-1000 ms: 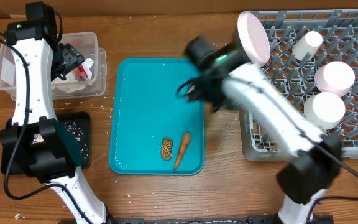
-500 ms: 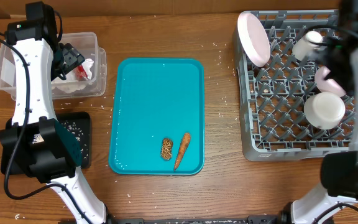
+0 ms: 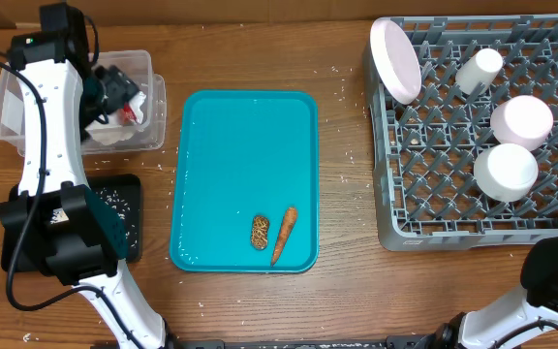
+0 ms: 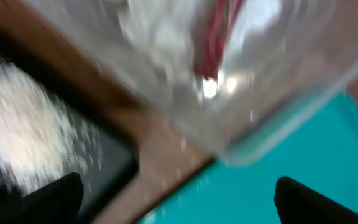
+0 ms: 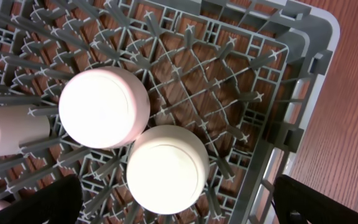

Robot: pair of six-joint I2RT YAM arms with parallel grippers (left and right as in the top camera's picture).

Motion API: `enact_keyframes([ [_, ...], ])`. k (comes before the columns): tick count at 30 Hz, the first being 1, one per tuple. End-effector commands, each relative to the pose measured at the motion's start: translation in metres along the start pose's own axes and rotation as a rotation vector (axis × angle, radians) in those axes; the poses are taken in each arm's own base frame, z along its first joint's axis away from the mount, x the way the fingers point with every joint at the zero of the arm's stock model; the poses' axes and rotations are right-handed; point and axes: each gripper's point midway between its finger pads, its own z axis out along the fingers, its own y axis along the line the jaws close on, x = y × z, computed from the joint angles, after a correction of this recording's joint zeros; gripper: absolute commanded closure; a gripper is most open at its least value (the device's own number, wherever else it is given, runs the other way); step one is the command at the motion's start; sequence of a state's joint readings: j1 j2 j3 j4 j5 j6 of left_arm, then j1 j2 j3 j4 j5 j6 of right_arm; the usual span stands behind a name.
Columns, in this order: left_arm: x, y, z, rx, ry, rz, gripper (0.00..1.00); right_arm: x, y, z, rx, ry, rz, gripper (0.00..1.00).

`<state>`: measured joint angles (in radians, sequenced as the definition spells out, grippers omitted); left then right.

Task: Sort waste into correct bins and load items into the dishwasher
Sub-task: 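Reach left gripper to the brown walnut on teal tray and grasp it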

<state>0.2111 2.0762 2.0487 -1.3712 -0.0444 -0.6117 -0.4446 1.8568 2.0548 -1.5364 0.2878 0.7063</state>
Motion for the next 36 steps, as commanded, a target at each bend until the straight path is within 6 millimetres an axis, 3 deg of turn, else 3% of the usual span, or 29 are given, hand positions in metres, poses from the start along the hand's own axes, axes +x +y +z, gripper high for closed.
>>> enact_keyframes([
  [1,0.046,-0.037,-0.017,0.238,0.216,0.076,0.00,-0.003,-0.001,-0.006,-0.010,-0.020,0.006,0.00],
  [6,0.085,-0.046,-0.024,0.256,0.317,0.273,0.00,-0.003,-0.001,-0.006,-0.010,-0.020,0.006,0.00],
  [12,0.120,-0.069,-0.033,0.214,0.299,0.458,0.00,-0.003,-0.001,-0.006,-0.010,-0.020,0.006,0.00],
  [17,0.165,-0.088,-0.032,0.141,0.304,0.612,0.00,-0.003,-0.001,-0.006,-0.010,-0.020,0.006,0.00],
  [20,0.202,-0.095,-0.029,0.112,0.352,0.699,0.00,-0.003,-0.001,-0.006,-0.010,-0.020,0.006,0.00],
  [23,0.242,-0.091,-0.022,0.055,0.422,0.785,0.00,-0.003,-0.001,-0.006,-0.010,-0.020,0.006,0.00],
  [27,0.273,-0.084,-0.014,0.033,0.473,0.840,0.00,-0.003,-0.001,-0.006,-0.010,-0.020,0.006,0.00],
  [36,0.303,-0.062,0.007,0.075,0.409,0.918,0.00,-0.003,-0.001,-0.006,-0.010,-0.020,0.006,0.00],
])
